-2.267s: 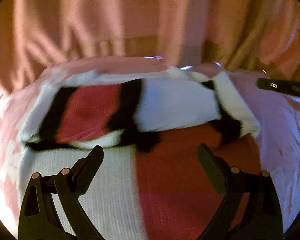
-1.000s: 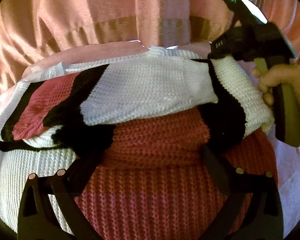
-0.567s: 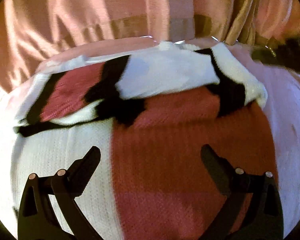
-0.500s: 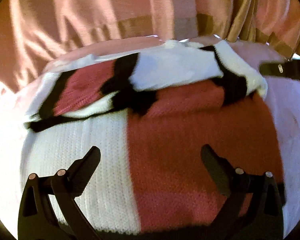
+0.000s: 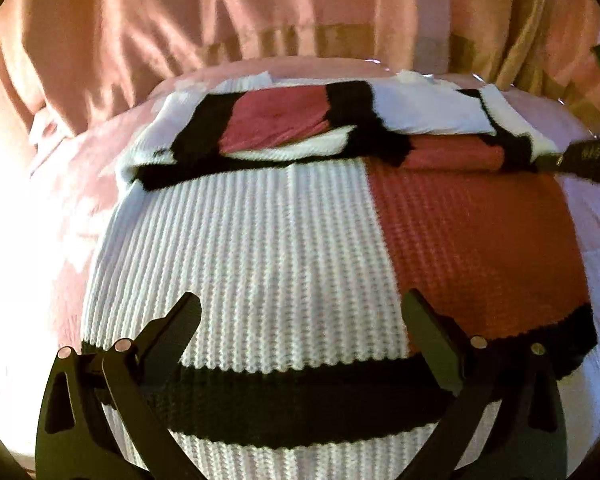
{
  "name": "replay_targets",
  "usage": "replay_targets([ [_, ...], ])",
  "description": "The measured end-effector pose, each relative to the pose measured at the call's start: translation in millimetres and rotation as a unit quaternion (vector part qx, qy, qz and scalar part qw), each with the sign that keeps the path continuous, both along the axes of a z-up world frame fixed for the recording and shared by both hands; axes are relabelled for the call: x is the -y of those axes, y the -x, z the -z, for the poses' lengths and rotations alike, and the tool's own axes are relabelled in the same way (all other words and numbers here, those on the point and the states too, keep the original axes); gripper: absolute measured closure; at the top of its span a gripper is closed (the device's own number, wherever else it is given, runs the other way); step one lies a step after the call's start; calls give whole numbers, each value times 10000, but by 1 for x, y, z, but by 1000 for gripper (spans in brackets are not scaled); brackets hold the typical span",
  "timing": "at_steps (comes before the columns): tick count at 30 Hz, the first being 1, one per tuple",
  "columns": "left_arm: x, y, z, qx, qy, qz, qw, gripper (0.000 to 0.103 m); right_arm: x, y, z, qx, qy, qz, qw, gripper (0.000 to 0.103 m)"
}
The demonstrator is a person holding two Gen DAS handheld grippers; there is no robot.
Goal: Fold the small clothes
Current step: 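Grasp the white folded fabric with the right tool and fold it over again, then lay the folded shoulder section flat and open the right tool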
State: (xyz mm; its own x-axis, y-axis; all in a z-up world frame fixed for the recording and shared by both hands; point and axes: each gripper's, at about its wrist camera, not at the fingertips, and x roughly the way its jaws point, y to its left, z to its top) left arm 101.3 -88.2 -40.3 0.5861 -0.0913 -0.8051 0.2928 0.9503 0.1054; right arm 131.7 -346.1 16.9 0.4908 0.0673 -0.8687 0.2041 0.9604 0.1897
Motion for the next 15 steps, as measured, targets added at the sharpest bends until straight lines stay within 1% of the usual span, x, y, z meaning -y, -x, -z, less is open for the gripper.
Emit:
replay_targets([
  [1, -2, 0, 2, -42, 7, -8, 10000, 5, 0, -2, 1, -4, 59, 2, 10000, 99],
  [2, -3, -1, 3, -67, 1, -8, 10000, 5, -1, -7, 11, -191, 196, -14, 9996, 98],
  [3, -4, 0, 4, -79, -10, -23, 10000, 5, 0, -10, 24, -468, 343, -6, 9983, 99],
  [4, -6, 0, 5, -69, -17, -33, 10000, 5, 1, -10, 32, -576, 387, 8, 9976, 100],
  [5, -7, 0, 4, -63, -11, -38, 10000, 5, 2, -6, 27, -497, 368, 87, 9980, 101],
  [6, -9, -1, 4, -65, 11, -54, 10000, 5, 3, -5, 21, -551, 298, 162, 9979, 99],
  [7, -11, -1, 4, -77, 43, -68, 9999, 5, 4, 0, 7, -312, 167, 253, 9991, 99],
  [8, -12, -2, 4, -92, 54, -78, 9999, 5, 3, 2, -7, -12, 151, 263, 9995, 99],
  [10, -13, -2, 4, -115, 55, -83, 9999, 5, 0, 1, -18, 234, 308, 263, 9989, 99],
  [11, -13, -1, 5, -112, 39, -77, 9999, 5, 0, -3, -15, 243, 332, 248, 9988, 99],
  [12, -12, -2, 6, -115, 26, -66, 9999, 5, 2, -9, -6, 94, 358, 224, 9991, 99],
  [14, -11, -2, 8, -148, -23, -54, 9999, 5, 7, -17, 21, -461, 603, 212, 9969, 99],
  [15, -11, -2, 9, -150, -26, -51, 9999, 5, 8, -18, 26, -471, 634, 165, 9967, 101],
])
